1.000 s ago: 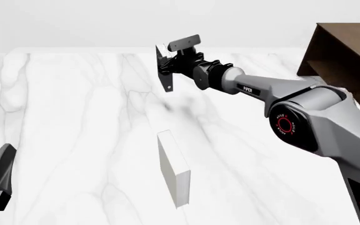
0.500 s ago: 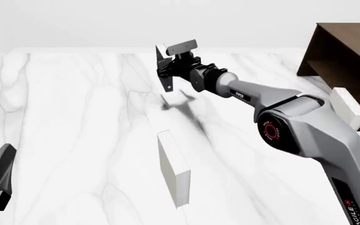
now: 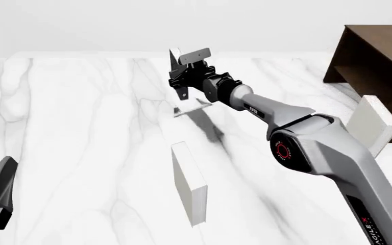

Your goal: Pick up the book on the left and place it on top of the shelf.

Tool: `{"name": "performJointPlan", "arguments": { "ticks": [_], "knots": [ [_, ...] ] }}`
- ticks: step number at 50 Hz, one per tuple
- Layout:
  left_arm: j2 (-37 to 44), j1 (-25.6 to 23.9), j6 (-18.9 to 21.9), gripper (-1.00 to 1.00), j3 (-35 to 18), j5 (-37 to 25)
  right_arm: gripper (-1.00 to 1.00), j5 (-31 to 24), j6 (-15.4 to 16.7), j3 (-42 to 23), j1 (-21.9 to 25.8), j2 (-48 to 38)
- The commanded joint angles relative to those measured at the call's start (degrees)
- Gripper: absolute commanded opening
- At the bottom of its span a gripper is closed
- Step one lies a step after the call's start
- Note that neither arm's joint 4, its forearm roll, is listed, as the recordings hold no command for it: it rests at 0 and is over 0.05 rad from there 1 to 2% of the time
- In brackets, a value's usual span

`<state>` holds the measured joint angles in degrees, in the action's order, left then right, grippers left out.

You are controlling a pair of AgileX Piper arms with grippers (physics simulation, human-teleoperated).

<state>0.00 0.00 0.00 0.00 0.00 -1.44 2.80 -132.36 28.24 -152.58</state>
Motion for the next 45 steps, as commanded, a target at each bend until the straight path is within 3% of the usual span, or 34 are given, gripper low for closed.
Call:
{"name": "performJointPlan", "arguments": {
  "ticks": [1,18,19,33,45],
  "knots": [
    [0.0,0.0,0.0,1.0,0.0,0.0,1.0,-1.3,-0.2,-3.1,0.0,-2.3],
    [0.0,0.0,0.0,1.0,0.0,0.0,1.0,-1.9,-0.4,-4.8,0.0,-3.3],
    [0.0,0.0,0.0,1.0,0.0,0.0,-1.0,-1.7,-0.5,-4.6,0.0,-3.2],
    [0.0,0.0,0.0,1.0,0.0,0.0,-1.0,0.4,-0.3,-0.8,-0.2,-0.8],
    [0.0,0.0,0.0,1.0,0.0,0.0,-1.0,5.8,0.5,12.9,-0.6,9.9]
  ]
}}
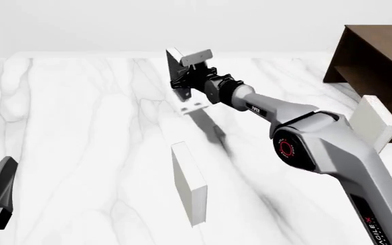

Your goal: Pick up the book on the left and place it on top of the shelf.

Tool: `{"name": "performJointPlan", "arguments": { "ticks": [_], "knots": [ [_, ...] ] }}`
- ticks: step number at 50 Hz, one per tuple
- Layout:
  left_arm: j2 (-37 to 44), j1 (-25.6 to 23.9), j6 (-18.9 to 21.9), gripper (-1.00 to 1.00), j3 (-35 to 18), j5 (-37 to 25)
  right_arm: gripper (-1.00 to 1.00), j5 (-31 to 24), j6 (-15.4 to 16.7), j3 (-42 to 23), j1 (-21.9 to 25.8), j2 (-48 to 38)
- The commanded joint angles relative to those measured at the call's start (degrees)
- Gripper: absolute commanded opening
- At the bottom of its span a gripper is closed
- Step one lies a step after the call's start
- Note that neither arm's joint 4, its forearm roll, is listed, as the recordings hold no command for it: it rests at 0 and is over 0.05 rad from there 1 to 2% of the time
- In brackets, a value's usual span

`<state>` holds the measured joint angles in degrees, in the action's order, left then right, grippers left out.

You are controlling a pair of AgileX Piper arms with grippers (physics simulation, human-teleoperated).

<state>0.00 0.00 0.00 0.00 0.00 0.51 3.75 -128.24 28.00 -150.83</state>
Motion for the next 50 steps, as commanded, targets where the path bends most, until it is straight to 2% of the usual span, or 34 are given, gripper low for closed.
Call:
{"name": "performJointPlan", "arguments": {
  "ticks": [1,4,17,25,32,46,50],
  "knots": [
    [0.0,0.0,0.0,1.0,0.0,0.0,-1.0,4.4,-0.4,9.8,-0.4,9.0],
    [0.0,0.0,0.0,1.0,0.0,0.0,-1.0,6.6,-0.1,15.3,-0.5,13.6],
    [0.0,0.0,0.0,1.0,0.0,0.0,-1.0,11.6,0.5,31.0,-0.8,28.7],
    [0.0,0.0,0.0,1.0,0.0,0.0,-1.0,13.7,1.6,38.2,-0.2,35.1],
    [0.0,0.0,0.0,1.0,0.0,0.0,-1.0,13.4,3.2,42.3,-0.9,41.5],
    [0.0,0.0,0.0,1.0,0.0,0.0,-1.0,13.4,4.4,49.8,-1.3,50.8],
    [0.0,0.0,0.0,1.0,0.0,0.0,-1.0,13.0,6.3,51.6,-1.5,53.7]
  ]
}}
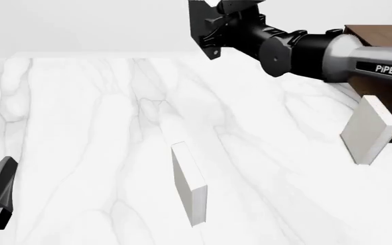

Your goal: Pick up the book on the left and place it on top of the shelf.

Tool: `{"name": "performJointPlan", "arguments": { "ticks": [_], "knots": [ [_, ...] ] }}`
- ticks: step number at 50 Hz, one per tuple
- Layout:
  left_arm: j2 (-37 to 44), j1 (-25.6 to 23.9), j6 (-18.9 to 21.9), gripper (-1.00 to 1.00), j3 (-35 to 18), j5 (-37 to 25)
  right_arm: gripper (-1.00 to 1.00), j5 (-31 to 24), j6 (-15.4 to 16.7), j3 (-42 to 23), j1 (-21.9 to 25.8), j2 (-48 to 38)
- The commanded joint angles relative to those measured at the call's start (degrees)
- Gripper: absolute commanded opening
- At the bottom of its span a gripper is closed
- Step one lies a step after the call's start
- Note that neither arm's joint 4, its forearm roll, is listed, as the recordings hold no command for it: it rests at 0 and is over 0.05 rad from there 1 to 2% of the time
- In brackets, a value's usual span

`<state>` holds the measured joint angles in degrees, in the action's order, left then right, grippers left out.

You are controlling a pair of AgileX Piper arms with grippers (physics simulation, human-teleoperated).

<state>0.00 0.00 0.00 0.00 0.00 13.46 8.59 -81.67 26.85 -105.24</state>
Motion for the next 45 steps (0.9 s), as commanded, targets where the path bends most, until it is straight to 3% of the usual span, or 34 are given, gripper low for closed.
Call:
{"name": "performJointPlan", "arguments": {
  "ticks": [1,18,36,45],
  "knots": [
    [0.0,0.0,0.0,1.0,0.0,0.0,-1.0,-0.3,1.7,5.7,-0.6,9.6],
    [0.0,0.0,0.0,1.0,0.0,0.0,-1.0,-3.2,5.0,14.0,-3.3,23.8],
    [0.0,0.0,0.0,1.0,0.0,0.0,-1.0,-8.0,8.4,15.3,-6.5,31.6],
    [0.0,0.0,0.0,1.0,0.0,0.0,-1.0,-7.8,10.4,16.1,-8.9,33.4]
  ]
}}
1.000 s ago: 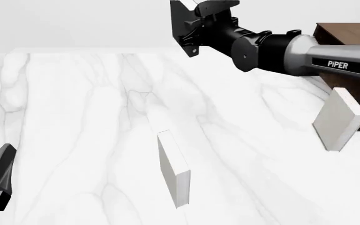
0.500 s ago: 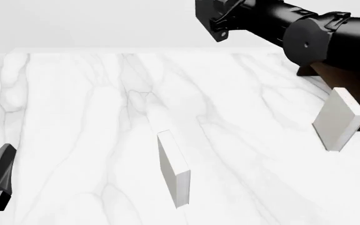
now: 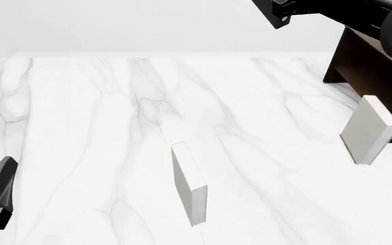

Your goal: Pick up the book on the left and place it on top of the shelf.

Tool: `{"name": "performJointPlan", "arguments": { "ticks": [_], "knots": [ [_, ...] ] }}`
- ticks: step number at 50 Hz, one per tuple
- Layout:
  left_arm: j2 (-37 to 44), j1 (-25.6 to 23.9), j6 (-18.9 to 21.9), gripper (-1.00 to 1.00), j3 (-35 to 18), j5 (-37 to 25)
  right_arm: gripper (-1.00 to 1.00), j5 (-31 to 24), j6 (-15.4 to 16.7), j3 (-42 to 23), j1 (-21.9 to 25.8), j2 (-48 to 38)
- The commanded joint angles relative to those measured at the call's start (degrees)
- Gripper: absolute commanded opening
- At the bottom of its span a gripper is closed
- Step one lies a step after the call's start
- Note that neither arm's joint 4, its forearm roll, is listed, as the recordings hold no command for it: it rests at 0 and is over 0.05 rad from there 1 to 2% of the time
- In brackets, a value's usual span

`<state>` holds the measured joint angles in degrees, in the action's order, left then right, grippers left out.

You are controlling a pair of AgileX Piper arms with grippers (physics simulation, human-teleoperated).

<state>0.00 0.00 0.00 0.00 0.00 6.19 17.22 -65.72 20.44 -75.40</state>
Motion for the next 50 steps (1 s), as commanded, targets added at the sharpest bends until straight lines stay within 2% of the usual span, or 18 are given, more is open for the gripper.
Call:
{"name": "performJointPlan", "arguments": {
  "ticks": [1,19,27,29,36,50],
  "knots": [
    [0.0,0.0,0.0,1.0,0.0,0.0,-1.0,-0.5,2.2,-0.1,-2.9,3.7],
    [0.0,0.0,0.0,1.0,0.0,0.0,-1.0,-4.2,5.2,-2.0,-7.5,5.9],
    [0.0,0.0,0.0,1.0,0.0,0.0,-1.0,-5.3,7.5,-2.4,-9.9,6.8],
    [0.0,0.0,0.0,1.0,0.0,0.0,-1.0,-5.3,9.1,-1.9,-10.8,7.1],
    [0.0,0.0,0.0,1.0,0.0,0.0,-1.0,-5.7,10.6,-2.3,-12.6,7.6],
    [0.0,0.0,0.0,1.0,0.0,0.0,-1.0,-7.4,13.3,-3.7,-13.6,7.2]
  ]
}}
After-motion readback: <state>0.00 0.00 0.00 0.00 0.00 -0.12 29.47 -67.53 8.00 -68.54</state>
